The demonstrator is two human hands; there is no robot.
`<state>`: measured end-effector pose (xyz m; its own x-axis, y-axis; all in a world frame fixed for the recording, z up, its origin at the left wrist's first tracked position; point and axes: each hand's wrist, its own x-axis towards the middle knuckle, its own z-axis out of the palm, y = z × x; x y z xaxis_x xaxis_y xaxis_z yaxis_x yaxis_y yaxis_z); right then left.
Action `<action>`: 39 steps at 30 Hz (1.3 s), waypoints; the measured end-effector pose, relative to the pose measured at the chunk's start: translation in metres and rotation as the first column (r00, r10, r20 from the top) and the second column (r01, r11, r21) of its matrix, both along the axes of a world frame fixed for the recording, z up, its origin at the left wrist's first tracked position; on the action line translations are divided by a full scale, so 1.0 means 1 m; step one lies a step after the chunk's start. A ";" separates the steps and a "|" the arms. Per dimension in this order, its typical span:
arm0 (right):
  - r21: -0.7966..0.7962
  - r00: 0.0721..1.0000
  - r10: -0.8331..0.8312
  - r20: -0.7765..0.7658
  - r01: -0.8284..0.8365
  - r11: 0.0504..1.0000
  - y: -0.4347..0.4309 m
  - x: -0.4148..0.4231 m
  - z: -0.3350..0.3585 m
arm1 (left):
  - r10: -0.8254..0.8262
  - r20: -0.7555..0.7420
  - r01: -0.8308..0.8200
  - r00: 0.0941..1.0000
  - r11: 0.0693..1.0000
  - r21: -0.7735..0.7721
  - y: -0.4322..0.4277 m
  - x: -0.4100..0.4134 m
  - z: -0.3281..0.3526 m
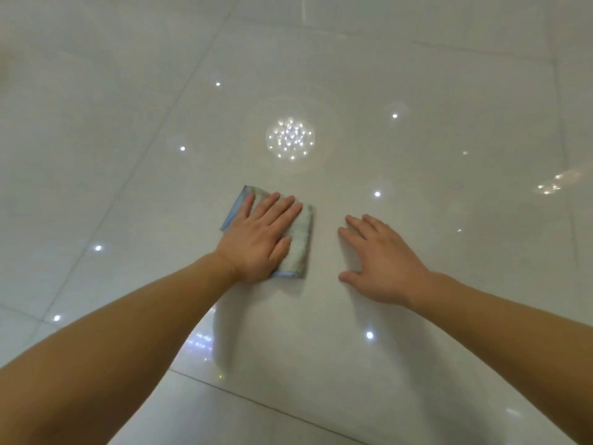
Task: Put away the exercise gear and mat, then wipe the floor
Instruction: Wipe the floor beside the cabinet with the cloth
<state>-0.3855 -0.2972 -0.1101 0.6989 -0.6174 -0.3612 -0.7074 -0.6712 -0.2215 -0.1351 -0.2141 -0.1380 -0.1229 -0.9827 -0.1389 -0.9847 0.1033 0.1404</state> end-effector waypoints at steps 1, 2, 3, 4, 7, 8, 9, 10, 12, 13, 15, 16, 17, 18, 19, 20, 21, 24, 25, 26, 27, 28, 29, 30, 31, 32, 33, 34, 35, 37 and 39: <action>0.005 1.000 -0.015 0.000 0.015 1.000 0.001 0.000 -0.001 | 0.010 0.002 -0.010 1.000 1.000 -0.001 0.002 0.011 0.000; 0.009 1.000 -0.028 0.002 0.028 1.000 0.001 0.000 -0.002 | 0.020 0.006 -0.020 1.000 1.000 -0.002 0.005 0.022 0.000; 0.012 0.999 -0.039 0.004 0.039 0.999 0.002 0.001 -0.003 | 0.028 0.011 -0.028 1.000 1.000 -0.001 0.007 0.033 -0.001; 0.012 0.999 -0.047 0.005 0.047 0.999 0.003 0.002 -0.003 | 0.035 0.017 -0.035 0.999 0.999 0.003 0.010 0.043 -0.001; 0.019 0.997 -0.075 0.003 0.075 0.997 0.006 0.006 -0.002 | 0.049 0.039 -0.049 0.998 0.999 0.013 0.017 0.065 0.000; 0.026 0.997 -0.083 0.004 0.083 0.996 0.006 0.007 -0.002 | 0.057 0.042 -0.058 0.997 0.998 0.016 0.019 0.069 0.001; 0.032 0.996 -0.087 0.005 0.086 0.996 0.007 0.007 -0.002 | 0.069 0.041 -0.070 0.997 0.997 0.018 0.023 0.073 0.001; 0.038 0.996 -0.090 0.009 0.089 0.995 0.006 0.007 -0.002 | 0.081 0.042 -0.082 0.996 0.996 0.019 0.027 0.077 0.001; 0.043 0.996 -0.089 0.012 0.088 0.995 0.006 0.005 -0.003 | 0.095 0.051 -0.096 0.994 0.995 0.026 0.035 0.085 0.002; 0.040 0.996 -0.084 0.015 0.083 0.996 0.006 0.005 -0.004 | 0.101 0.052 -0.102 0.994 0.994 0.031 0.040 0.090 0.003; 0.032 0.997 -0.073 0.016 0.072 0.997 0.006 0.004 -0.005 | 0.112 0.044 -0.114 0.993 0.992 0.045 0.052 0.100 0.004; 0.028 0.998 -0.067 0.015 0.067 0.997 0.007 0.004 -0.005 | 0.121 0.036 -0.123 0.992 0.991 0.052 0.059 0.104 0.006; 0.023 0.998 -0.062 0.014 0.062 0.998 0.006 0.005 -0.005 | 0.135 0.027 -0.136 0.991 0.989 0.057 0.066 0.108 0.007; 0.019 0.998 -0.060 0.012 0.059 0.998 0.006 0.005 -0.005 | 0.148 0.018 -0.149 0.989 0.987 0.063 0.073 0.109 0.008; 0.013 0.998 -0.055 0.009 0.055 0.998 0.006 0.005 -0.005 | 0.161 0.007 -0.161 0.987 0.985 0.067 0.081 0.109 0.008; 0.007 0.999 -0.049 0.009 0.049 0.999 0.006 0.006 -0.005 | 0.173 -0.004 -0.172 0.985 0.983 0.071 0.088 0.108 0.008; 0.003 0.999 -0.045 0.011 0.045 0.999 0.006 0.006 -0.004 | 0.178 -0.013 -0.177 0.984 0.981 0.080 0.094 0.107 0.008; 0.002 0.999 -0.036 0.019 0.036 0.999 0.006 0.006 -0.003 | 0.168 -0.009 -0.166 0.986 0.980 0.105 0.111 0.102 0.007; 0.006 0.999 -0.035 0.024 0.035 0.999 0.006 0.005 -0.002 | 0.162 -0.008 -0.160 0.987 0.981 0.107 0.116 0.100 0.007; 0.012 0.999 -0.032 0.029 0.032 0.999 0.005 0.005 -0.002 | 0.157 -0.005 -0.155 0.988 0.982 0.110 0.121 0.097 0.007; 0.017 0.999 -0.028 0.032 0.028 0.999 0.005 0.004 -0.001 | 0.152 -0.003 -0.151 0.988 0.982 0.114 0.126 0.093 0.007; 0.020 0.999 -0.023 0.033 0.023 1.000 0.004 0.004 0.000 | 0.148 0.000 -0.147 0.989 0.982 0.115 0.132 0.089 0.007; 0.022 0.999 -0.019 0.033 0.018 1.000 0.004 0.003 0.000 | 0.146 0.002 -0.146 0.989 0.983 0.112 0.138 0.084 0.007; 0.023 0.999 -0.014 0.032 0.013 1.000 0.004 0.002 0.000 | 0.146 0.005 -0.145 0.989 0.983 0.109 0.142 0.078 0.007; 0.024 0.999 -0.009 0.032 0.008 1.000 0.004 0.001 0.000 | 0.148 0.004 -0.148 0.989 0.983 0.110 0.147 0.071 0.008; 0.025 1.000 -0.005 0.030 0.004 1.000 0.003 0.000 0.001 | 0.151 0.002 -0.150 0.989 0.982 0.115 0.150 0.063 0.008; 0.027 1.000 0.000 0.028 -0.001 1.000 0.003 -0.001 0.002 | 0.155 0.002 -0.154 0.988 0.981 0.120 0.153 0.055 0.007; 0.030 1.000 0.007 0.025 -0.008 1.000 0.003 -0.001 0.002 | 0.159 0.006 -0.158 0.987 0.980 0.123 0.155 0.047 0.007; 0.032 1.000 0.014 0.023 -0.014 0.999 0.002 -0.002 0.003 | 0.166 0.012 -0.166 0.986 0.978 0.124 0.156 0.039 0.006; 0.040 1.000 0.020 0.018 -0.020 0.999 0.001 -0.003 0.004 | 0.185 0.017 -0.186 0.983 0.974 0.126 0.154 0.026 0.006; 0.051 0.999 0.031 0.021 -0.032 0.998 0.000 -0.005 0.005 | 0.204 0.021 -0.205 0.979 0.970 0.130 0.150 0.013 0.006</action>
<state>-0.3907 -0.2969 -0.1049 0.7254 -0.5758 -0.3771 -0.6809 -0.6807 -0.2702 -0.1224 -0.0642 -0.1318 0.0803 -0.9601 -0.2677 -0.9841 -0.1191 0.1320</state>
